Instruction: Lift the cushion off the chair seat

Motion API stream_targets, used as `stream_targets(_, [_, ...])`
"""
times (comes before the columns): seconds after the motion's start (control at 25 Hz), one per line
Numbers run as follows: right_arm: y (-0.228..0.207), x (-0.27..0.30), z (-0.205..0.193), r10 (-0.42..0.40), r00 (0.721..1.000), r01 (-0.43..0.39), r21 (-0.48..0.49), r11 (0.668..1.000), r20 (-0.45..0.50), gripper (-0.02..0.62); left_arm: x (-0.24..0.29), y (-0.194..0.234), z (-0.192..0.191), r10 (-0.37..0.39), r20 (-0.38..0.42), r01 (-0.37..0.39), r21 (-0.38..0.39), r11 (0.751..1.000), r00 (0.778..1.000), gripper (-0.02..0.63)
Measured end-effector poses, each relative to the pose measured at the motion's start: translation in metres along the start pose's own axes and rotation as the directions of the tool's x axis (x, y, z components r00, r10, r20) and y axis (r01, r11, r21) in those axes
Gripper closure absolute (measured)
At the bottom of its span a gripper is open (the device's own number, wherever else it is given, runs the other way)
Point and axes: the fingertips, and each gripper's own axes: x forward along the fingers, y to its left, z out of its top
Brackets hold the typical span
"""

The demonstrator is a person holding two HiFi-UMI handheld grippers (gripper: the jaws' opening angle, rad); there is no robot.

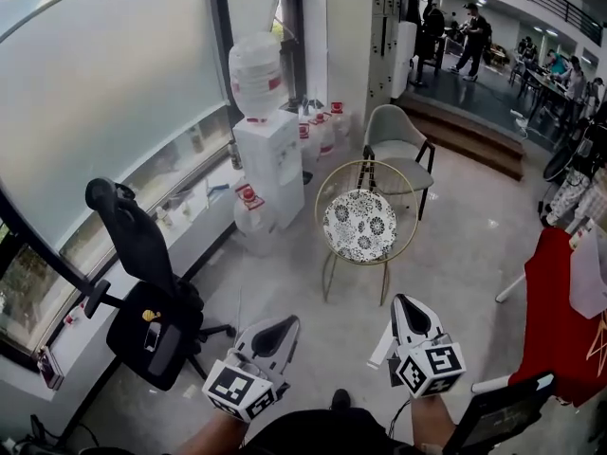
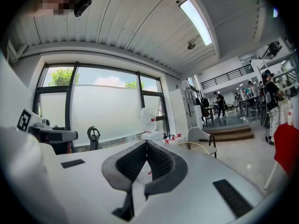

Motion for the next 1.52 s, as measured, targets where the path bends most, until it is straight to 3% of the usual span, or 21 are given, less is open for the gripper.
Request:
stream_targets(0.2, [-0.035, 0.010, 0.005, 0.006, 1.000, -0.005, -0.011, 1.000, 0.008, 0.588, 0.045, -0.015, 0.004, -0.042, 0.005, 0.042, 0.023, 0.999, 0.999, 0.600])
stream_targets(0.48, [-0.086, 0.021, 0.004, 0.020, 1.000, -0.020, 0.015, 1.000, -0.001, 0.588, 0.098, -0.029, 0.002, -0.023, -0.012, 0.024, 0.026, 0.999, 1.000, 0.600])
stream_targets(1.0, [-0.112, 0.045, -0.003, 0.043, 0.999, -0.042, 0.038, 0.998, -0.022, 0.588, 0.128, -0.022, -0.002, -0.006, -0.037, 0.006, 0.011, 1.000, 0.999, 0.600])
stream_targets(1.52, [-0.103, 0.139, 0.021, 0.008, 1.000, -0.008, -0.002, 1.000, -0.013, 0.588, 0.182, 0.071, 0.011, -0.045, -0.002, 0.045, -0.005, 0.999, 0.999, 0.600])
